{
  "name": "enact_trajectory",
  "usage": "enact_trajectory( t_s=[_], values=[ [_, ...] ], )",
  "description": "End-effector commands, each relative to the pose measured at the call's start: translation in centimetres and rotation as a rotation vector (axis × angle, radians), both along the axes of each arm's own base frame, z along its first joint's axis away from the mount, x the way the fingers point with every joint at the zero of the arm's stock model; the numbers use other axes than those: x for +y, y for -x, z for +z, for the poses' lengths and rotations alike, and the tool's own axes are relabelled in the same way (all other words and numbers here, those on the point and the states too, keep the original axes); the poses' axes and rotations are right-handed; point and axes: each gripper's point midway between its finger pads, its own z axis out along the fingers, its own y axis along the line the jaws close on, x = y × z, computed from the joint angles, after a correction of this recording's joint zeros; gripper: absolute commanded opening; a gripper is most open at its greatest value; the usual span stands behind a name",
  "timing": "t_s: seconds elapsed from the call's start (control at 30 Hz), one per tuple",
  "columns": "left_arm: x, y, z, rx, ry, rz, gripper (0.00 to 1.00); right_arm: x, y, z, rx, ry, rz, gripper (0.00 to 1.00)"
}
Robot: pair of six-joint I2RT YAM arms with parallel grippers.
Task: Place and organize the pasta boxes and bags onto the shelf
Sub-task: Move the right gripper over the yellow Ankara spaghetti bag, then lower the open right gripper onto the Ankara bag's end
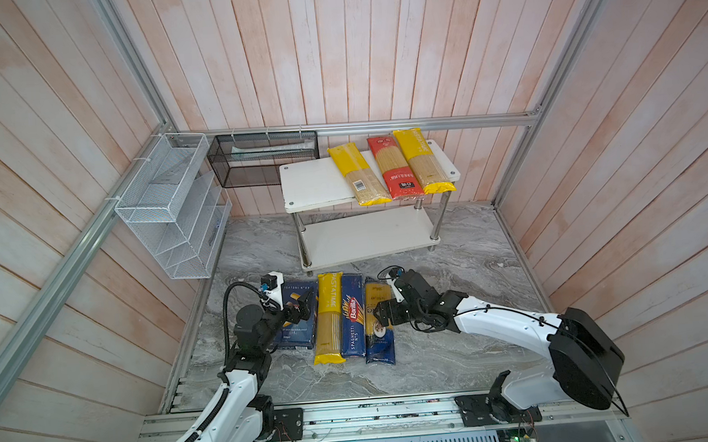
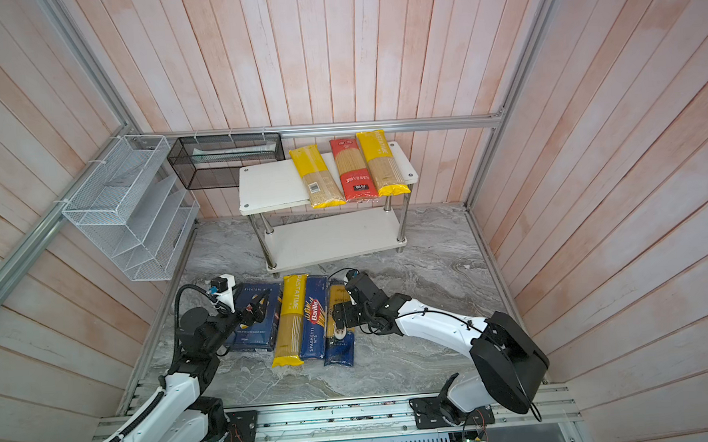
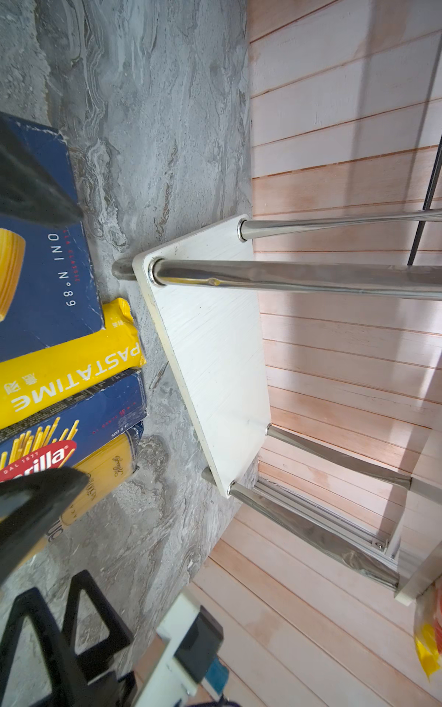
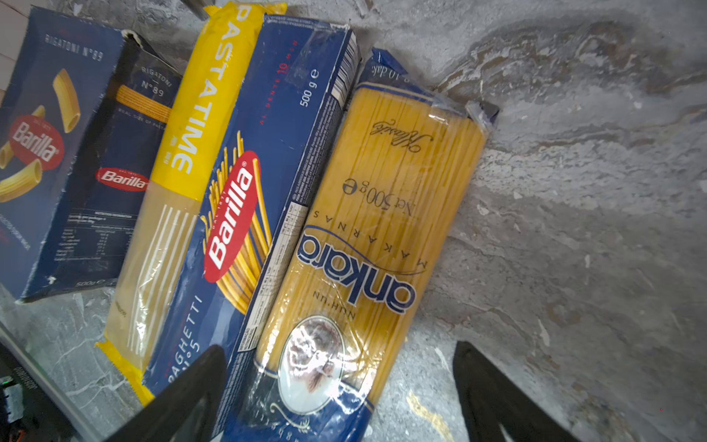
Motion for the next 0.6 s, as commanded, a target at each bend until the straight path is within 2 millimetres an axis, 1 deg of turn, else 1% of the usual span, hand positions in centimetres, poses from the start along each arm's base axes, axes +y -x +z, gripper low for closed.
enact_trajectory(
  t_s=[0.0,0.07,0.3,0.57],
  values=[
    [-0.1,-0.1,0.3,-0.006,0.002,-0.002,1.0,-0.1,0.6,-1.5,0.037,0.052,0.005,0.93],
    [-0.1,-0.1,0.2,-0.002,0.002,-0.005,1.0,0.3,0.8,-1.9,0.041,0.061,0.032,0.93],
    [-0.2,-0.2,0.2,0.001,0.002,-0.008,1.0,0.7,0.9,-3.5,0.068,0.083,0.041,0.94],
    [-0.2,-0.3,0.1,0.005,0.0,-0.011,1.0,1.7,1.4,-4.6,0.089,0.083,0.064,0.94]
  ],
)
